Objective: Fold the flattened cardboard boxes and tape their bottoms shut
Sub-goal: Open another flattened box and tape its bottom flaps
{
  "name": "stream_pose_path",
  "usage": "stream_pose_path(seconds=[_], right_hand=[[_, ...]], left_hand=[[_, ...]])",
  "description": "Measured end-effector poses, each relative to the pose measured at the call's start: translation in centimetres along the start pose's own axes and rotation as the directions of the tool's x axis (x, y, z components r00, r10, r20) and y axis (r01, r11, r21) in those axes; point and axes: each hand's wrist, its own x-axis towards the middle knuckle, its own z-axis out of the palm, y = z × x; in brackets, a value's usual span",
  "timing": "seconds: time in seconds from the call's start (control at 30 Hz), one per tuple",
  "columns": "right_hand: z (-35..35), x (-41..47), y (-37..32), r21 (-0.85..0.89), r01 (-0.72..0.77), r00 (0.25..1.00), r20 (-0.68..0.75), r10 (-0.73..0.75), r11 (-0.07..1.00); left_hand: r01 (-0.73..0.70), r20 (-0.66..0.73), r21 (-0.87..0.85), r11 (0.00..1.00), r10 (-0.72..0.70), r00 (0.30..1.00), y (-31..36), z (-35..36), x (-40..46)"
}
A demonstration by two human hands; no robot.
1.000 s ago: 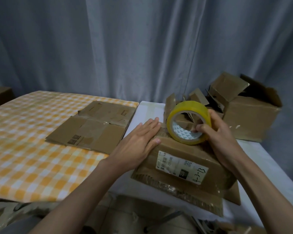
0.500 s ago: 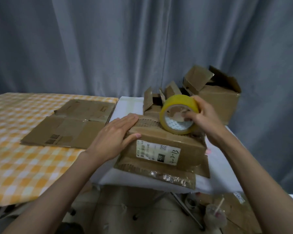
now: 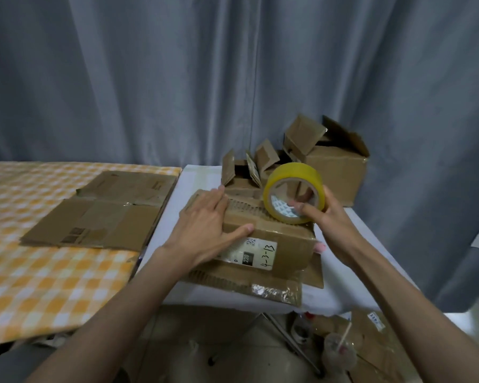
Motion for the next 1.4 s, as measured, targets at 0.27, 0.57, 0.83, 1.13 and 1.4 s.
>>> stream_pose_path(seconds=[0.27,0.57,0.83,1.13,1.4], right_hand=[[4.1,1.4,0.3,0.187,-0.014,1.000,0.009,0.013,0.982],[3.9,2.8,-0.5,0.073,0.016,0.998,0.062,-0.021,0.997],[2.2,2.7,-1.6,-0.174,0.144,0.990,0.024,-0.142,0.974],[-3.1,1.7,-2.1,-0.627,0.159,0.962,-0.075,-0.263,0.763],[-4.4,1.7,1.4,-0.729,0.116,0.991,0.039,-0.128,0.674]], left_hand=[[0.057,0.056,-0.010,0.998,-0.057,0.997,0.9,1.1,1.4],[0.078,0.044,0.033,0.996,-0.080,0.996,-0.3,1.3,1.2],[0.039,0.029,0.039,0.998,-0.041,0.999,-1.1,1.8,1.2],[0.063,0.074,0.068,0.996,-0.068,0.995,-0.7,1.6,1.3],[0.065,0.077,0.064,0.996,-0.069,0.995,-0.3,1.2,1.1]])
